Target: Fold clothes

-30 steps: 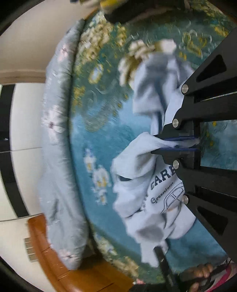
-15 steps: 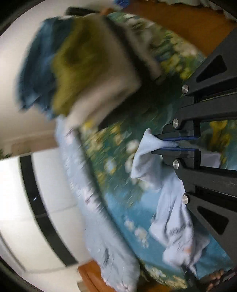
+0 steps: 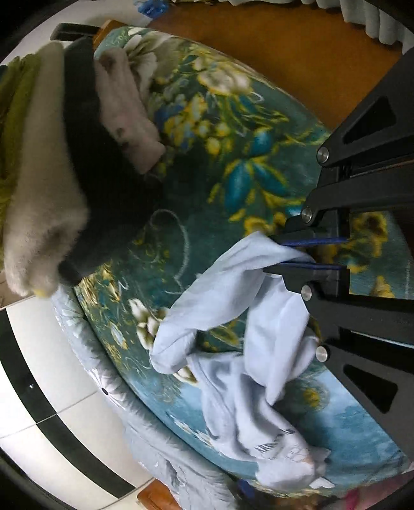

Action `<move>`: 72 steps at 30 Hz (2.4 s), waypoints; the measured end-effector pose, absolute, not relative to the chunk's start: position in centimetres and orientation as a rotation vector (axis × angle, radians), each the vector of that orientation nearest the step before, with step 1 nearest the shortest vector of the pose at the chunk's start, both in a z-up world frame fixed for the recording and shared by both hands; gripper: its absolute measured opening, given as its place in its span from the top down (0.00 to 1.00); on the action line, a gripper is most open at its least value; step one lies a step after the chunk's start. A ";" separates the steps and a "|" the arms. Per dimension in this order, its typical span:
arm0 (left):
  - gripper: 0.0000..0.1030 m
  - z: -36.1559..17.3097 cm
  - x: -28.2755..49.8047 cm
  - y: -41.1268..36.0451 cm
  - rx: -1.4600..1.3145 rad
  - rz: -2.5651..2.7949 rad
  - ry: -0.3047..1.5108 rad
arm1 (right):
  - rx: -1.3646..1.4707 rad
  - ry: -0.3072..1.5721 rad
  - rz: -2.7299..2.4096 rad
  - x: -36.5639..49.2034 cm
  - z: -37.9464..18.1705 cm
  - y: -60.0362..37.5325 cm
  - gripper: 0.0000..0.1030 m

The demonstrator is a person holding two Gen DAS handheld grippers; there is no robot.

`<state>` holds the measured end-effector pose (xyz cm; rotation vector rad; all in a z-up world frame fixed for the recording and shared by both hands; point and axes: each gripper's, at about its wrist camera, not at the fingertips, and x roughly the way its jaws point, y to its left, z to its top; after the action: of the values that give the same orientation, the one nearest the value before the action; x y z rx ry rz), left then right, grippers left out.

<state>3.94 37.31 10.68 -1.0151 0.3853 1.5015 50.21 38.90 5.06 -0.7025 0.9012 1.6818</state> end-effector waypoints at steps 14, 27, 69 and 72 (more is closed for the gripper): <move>0.27 5.9 3.6 42.2 -1.084 1.352 0.508 | -0.682 0.661 1.958 42.7 11.4 40.1 0.51; 0.28 5.1 4.8 40.2 -1.107 1.158 0.471 | -0.912 0.845 1.952 38.4 4.6 45.0 0.50; 0.46 5.0 5.3 38.7 -1.084 1.165 0.415 | -0.802 0.945 1.994 40.0 5.1 44.7 0.64; 0.66 5.5 5.7 38.3 -1.076 1.154 0.416 | -0.820 0.964 1.974 39.2 4.3 45.7 0.64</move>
<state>5.73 38.34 5.51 -1.0755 0.4158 1.1545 39.21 45.72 4.33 -0.8199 0.9635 1.9742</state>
